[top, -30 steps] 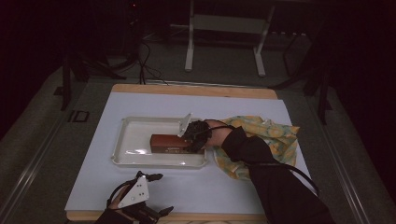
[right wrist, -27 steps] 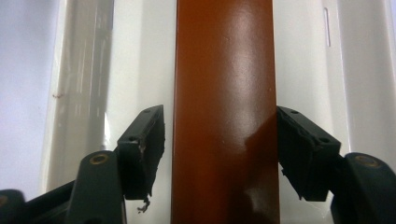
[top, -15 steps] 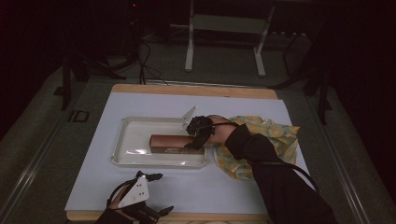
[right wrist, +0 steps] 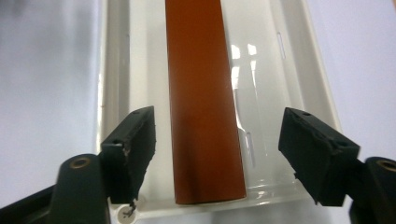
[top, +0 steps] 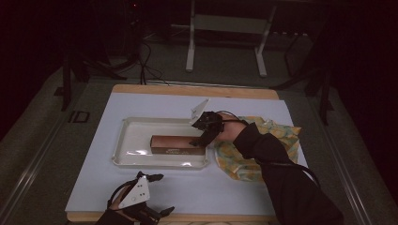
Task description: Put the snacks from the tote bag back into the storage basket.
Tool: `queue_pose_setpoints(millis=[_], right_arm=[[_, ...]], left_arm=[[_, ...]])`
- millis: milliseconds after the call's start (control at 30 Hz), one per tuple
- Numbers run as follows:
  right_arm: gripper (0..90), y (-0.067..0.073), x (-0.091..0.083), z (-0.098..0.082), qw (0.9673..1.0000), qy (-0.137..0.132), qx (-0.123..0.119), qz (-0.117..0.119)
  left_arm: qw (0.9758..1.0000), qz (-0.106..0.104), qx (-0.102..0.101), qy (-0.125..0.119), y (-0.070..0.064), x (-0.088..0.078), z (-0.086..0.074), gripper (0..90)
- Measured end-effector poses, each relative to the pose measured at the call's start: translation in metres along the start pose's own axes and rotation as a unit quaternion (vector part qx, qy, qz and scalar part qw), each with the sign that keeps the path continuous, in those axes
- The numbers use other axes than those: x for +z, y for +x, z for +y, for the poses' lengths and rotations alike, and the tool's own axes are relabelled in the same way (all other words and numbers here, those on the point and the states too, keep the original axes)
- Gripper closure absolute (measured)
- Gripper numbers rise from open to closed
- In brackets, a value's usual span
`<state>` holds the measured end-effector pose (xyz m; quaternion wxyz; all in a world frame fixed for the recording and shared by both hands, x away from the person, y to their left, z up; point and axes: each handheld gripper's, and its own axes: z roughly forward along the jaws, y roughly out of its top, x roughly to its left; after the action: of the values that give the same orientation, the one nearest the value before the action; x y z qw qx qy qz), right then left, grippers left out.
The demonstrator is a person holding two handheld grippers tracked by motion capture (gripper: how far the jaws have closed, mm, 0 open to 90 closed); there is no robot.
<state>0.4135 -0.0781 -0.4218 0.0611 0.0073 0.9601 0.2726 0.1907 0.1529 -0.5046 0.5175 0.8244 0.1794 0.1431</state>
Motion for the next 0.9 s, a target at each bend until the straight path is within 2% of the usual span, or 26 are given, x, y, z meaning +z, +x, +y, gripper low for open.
queue_pose_setpoints(millis=[100, 133, 267, 333, 467, 667, 767, 900], right_arm=[[16.0, 0.0, -0.007, -0.002, 0.9998, -0.006, 0.009, 0.016], [14.1, 0.0, -0.009, -0.003, 0.9998, -0.009, 0.008, 0.013], [12.7, 0.0, -0.014, -0.007, 0.9994, -0.018, 0.024, 0.018], [12.5, 0.0, -0.018, -0.01, 0.999, -0.024, 0.036, 0.011], [12.6, 0.002, -0.024, -0.015, 0.9984, -0.035, 0.043, -0.009], [13.6, 0.006, -0.031, -0.028, 0.9959, -0.051, 0.064, -0.038], [13.4, 0.008, -0.034, -0.035, 0.9944, -0.061, 0.071, -0.049], [12.5, 0.014, -0.038, -0.045, 0.9937, -0.069, 0.073, -0.051]], left_arm=[[1.0, 0.0, 0.0, 0.0, 0.0, 0.0, 0.0, 0.0], [1.0, 0.0, 0.0, 0.0, 0.0, 0.0, 0.0, 0.0], [1.0, 0.0, -0.001, 0.0, 0.0, 0.0, 0.0, 0.0], [1.0, 0.001, -0.001, 0.0, 0.0, 0.0, 0.0, 0.0], [1.0, 0.001, -0.002, -0.001, 0.0, 0.0, 0.0, 0.0], [1.0, 0.001, -0.001, 0.001, 0.0, 0.0, 0.0, 0.0], [1.0, 0.001, -0.001, 0.0, 0.0, 0.0, 0.0, 0.0], [1.0, 0.001, -0.002, 0.001, 0.0, 0.001, 0.0, 0.0]])
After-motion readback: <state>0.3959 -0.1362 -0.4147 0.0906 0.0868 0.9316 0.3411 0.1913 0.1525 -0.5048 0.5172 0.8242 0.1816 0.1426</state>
